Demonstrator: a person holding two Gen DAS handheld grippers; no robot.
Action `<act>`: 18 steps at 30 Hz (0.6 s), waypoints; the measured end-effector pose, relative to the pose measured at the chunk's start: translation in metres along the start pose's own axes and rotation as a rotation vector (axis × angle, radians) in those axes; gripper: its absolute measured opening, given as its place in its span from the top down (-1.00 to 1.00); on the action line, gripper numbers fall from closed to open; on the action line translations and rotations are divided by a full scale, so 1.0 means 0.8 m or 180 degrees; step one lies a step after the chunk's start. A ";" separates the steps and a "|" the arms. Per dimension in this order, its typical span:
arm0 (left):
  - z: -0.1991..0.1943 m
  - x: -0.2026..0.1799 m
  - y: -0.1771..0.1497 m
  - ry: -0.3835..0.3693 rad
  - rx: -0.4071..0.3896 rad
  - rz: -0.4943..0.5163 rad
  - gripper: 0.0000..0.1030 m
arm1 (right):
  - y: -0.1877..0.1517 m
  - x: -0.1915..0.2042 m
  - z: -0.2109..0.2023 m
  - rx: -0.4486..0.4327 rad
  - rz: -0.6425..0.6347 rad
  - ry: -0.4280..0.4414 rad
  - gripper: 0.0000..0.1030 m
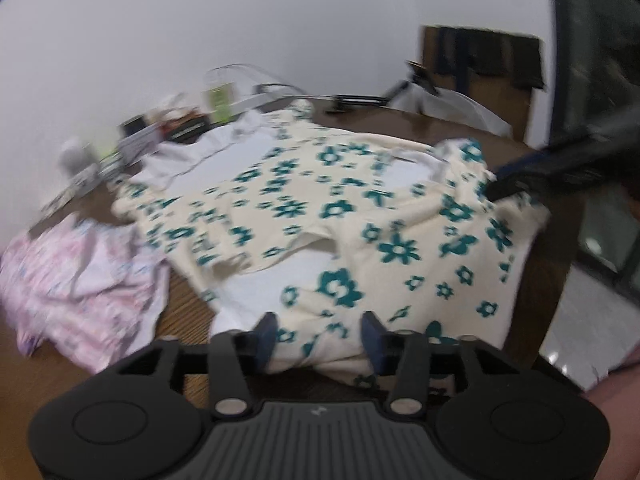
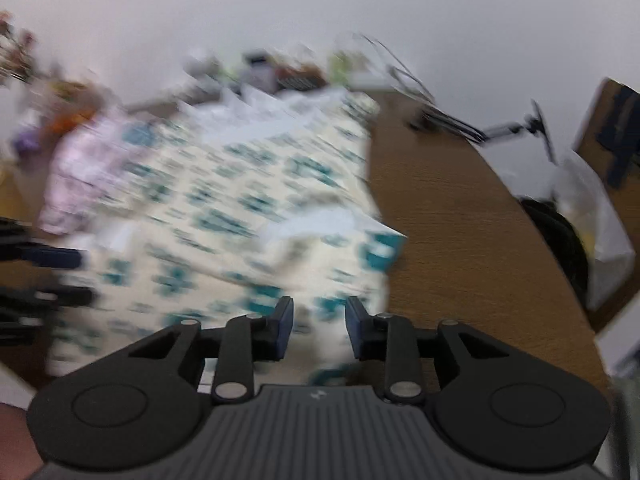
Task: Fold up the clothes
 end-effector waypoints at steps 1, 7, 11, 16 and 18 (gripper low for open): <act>-0.007 0.007 0.001 -0.0016 -0.0031 -0.0112 -0.17 | 0.000 0.015 -0.008 -0.0051 -0.0055 0.0127 0.19; -0.059 0.058 0.008 -0.0237 -0.0142 -0.0798 -0.59 | -0.017 0.105 -0.010 0.0105 -0.0523 0.0710 -0.03; -0.084 0.090 0.002 0.0054 -0.0072 -0.0813 -0.59 | -0.019 0.137 0.004 0.0332 -0.0687 0.0860 0.01; -0.090 0.106 -0.014 0.0360 0.0147 -0.0501 -0.59 | -0.015 0.163 0.018 0.0564 -0.0982 0.0890 0.02; -0.089 0.110 -0.024 0.0371 0.0223 -0.0457 -0.59 | -0.012 0.169 0.022 0.0621 -0.1008 0.0908 0.02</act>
Point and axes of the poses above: each gripper's, at about its wrist camera, not at the fingertips, and z roughly the way its jaws point, x to its left, y to its top, the point moved 8 cm from there along z, roughly the way its jaws point, and after that the axes turned 3 degrees about -z, right-handed, at the moved point
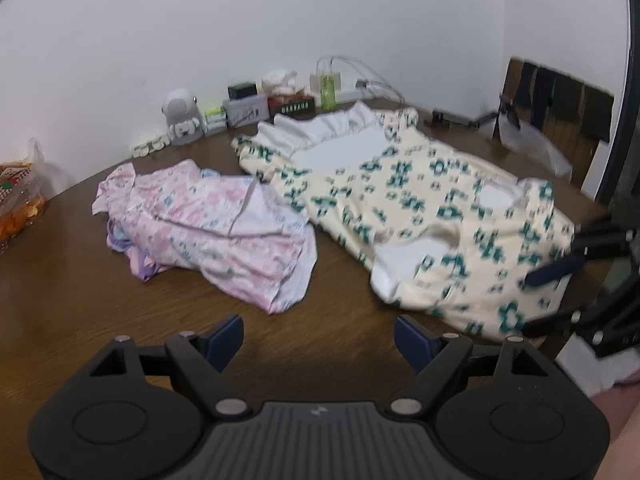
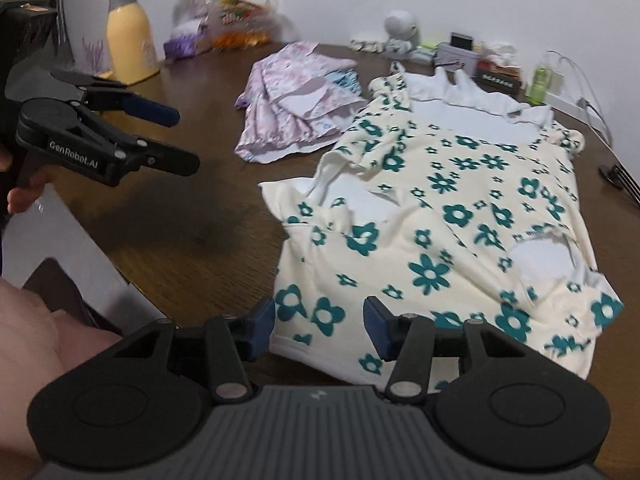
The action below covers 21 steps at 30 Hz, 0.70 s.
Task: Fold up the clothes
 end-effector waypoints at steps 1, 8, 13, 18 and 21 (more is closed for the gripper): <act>0.002 0.002 -0.005 0.0003 0.0035 0.0018 -0.59 | 0.002 0.000 0.002 0.0013 0.0007 0.0002 0.01; 0.020 0.024 -0.017 0.0099 0.0148 0.0110 -0.60 | -0.001 -0.005 0.014 0.0159 0.0192 0.0029 0.01; 0.029 0.031 -0.012 0.0104 0.0153 0.0100 -0.60 | 0.002 -0.002 0.020 0.0136 0.0250 0.0031 0.01; 0.040 0.030 -0.005 0.0102 0.0135 0.0122 -0.59 | 0.001 -0.012 0.022 0.0106 0.0363 -0.0022 0.01; 0.043 0.025 0.004 0.0054 0.0053 0.0107 -0.55 | -0.002 -0.021 0.020 0.0025 0.0518 -0.0049 0.01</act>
Point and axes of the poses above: each gripper's, at about its wrist camera, not at the fingertips, and z roughly the way its jaws point, x to its left, y to its top, the point moved 8 cm from there along z, roughly the way its jaws point, and after that the axes turned 3 degrees about -z, right-handed, at the moved point
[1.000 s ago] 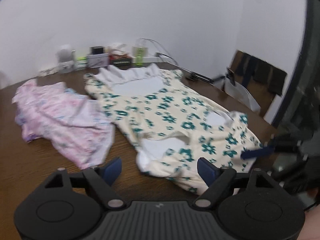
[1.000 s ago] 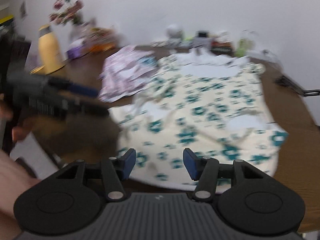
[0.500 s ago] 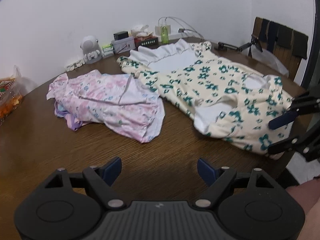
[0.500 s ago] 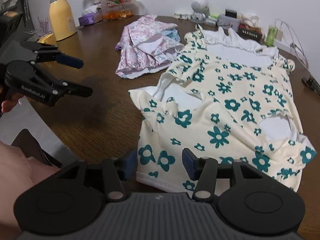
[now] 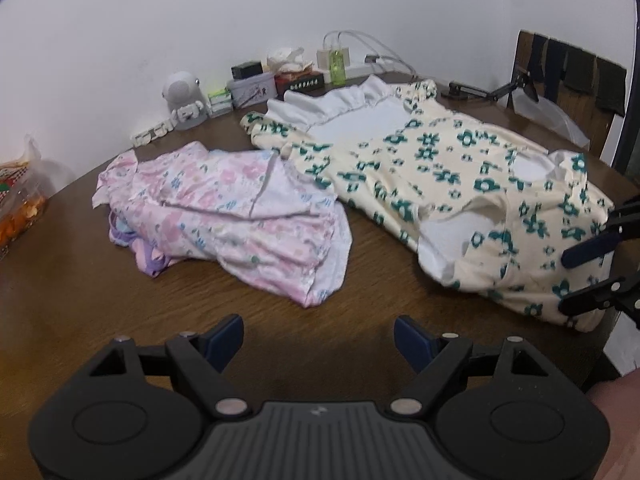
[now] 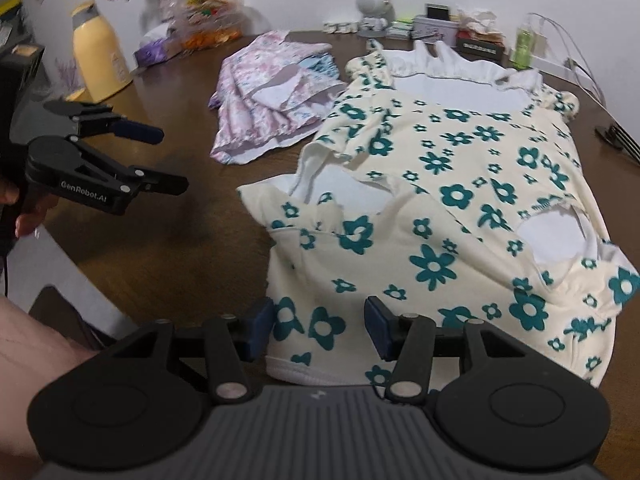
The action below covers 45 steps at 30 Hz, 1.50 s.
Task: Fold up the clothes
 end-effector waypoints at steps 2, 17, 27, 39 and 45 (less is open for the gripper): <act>0.004 -0.004 0.008 -0.0026 -0.0036 0.0008 -0.48 | -0.001 -0.007 -0.002 -0.0061 0.0114 -0.0007 0.01; -0.003 -0.011 -0.001 -0.0087 -0.0137 -0.0386 -0.63 | -0.015 -0.049 -0.029 -0.0362 0.0681 -0.0124 -0.29; -0.001 -0.043 0.033 -0.0301 -0.0305 -0.0044 -0.65 | -0.041 -0.052 -0.052 -0.0550 0.0928 -0.0487 -0.35; 0.002 -0.030 0.069 -0.0347 -0.0528 0.0551 -0.66 | -0.050 -0.045 -0.057 -0.0691 0.1145 -0.0858 -0.45; 0.018 -0.023 0.057 -0.0241 -0.0204 0.1015 -0.66 | -0.043 -0.030 -0.057 -0.0542 0.0917 -0.0829 -0.86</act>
Point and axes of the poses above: each gripper's, at about its wrist camera, not at the fingertips, and z roughly the way its jaws point, x to its left, y to its top, the point moved 8 cm from there along z, roughly the way its jaws point, and after that the axes turned 3 degrees about -z, right-handed, at the moved point
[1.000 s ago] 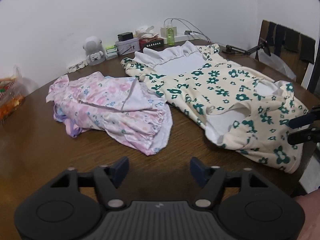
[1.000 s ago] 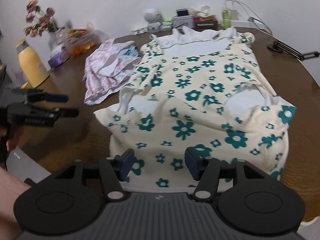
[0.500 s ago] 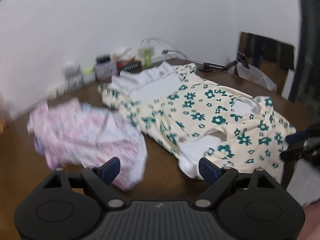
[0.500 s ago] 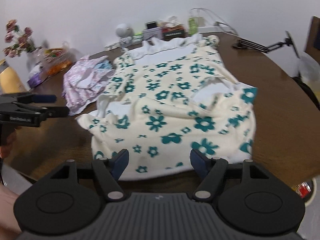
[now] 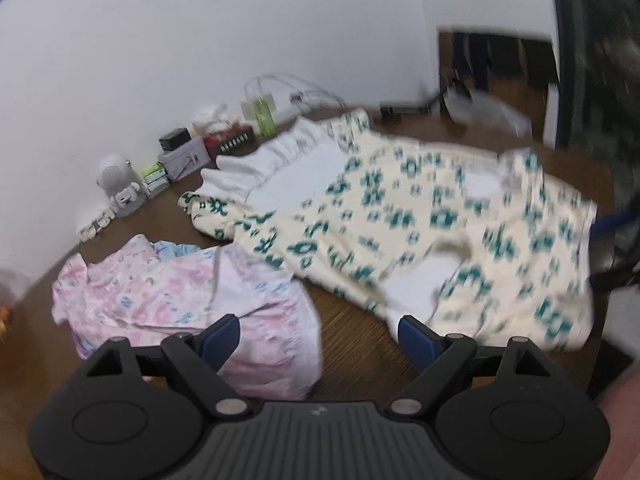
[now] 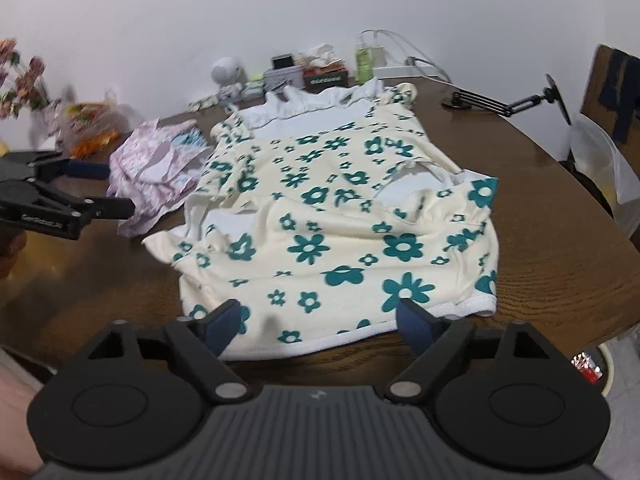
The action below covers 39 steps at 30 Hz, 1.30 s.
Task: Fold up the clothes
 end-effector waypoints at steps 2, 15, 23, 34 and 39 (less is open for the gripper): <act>0.000 0.015 0.007 0.0186 0.0071 0.0224 -0.66 | 0.007 0.013 -0.003 0.0146 -0.0199 0.0065 -0.98; 0.002 0.040 0.075 0.0199 0.0128 0.0521 -0.74 | 0.009 0.061 0.003 0.0289 -0.0616 -0.0122 -0.81; -0.017 0.070 0.036 0.0318 0.0127 0.0198 -0.74 | 0.005 0.069 0.014 0.0180 -0.0488 0.0005 -0.80; -0.005 0.066 0.055 0.0268 0.0125 0.0148 -0.74 | 0.027 0.070 0.016 0.0136 -0.0640 -0.0267 -0.70; 0.015 0.053 0.093 0.0205 0.0033 0.0180 -0.74 | 0.031 0.058 0.021 0.0142 -0.0422 -0.0168 -0.73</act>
Point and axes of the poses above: each gripper's, at about its wrist camera, not at the fingertips, and z roughly the way its jaws point, x to its left, y to its top, the point moved 8 cm from there along z, roughly the way its jaws point, and after that the axes turned 3 degrees about -z, right-handed, at the moved point
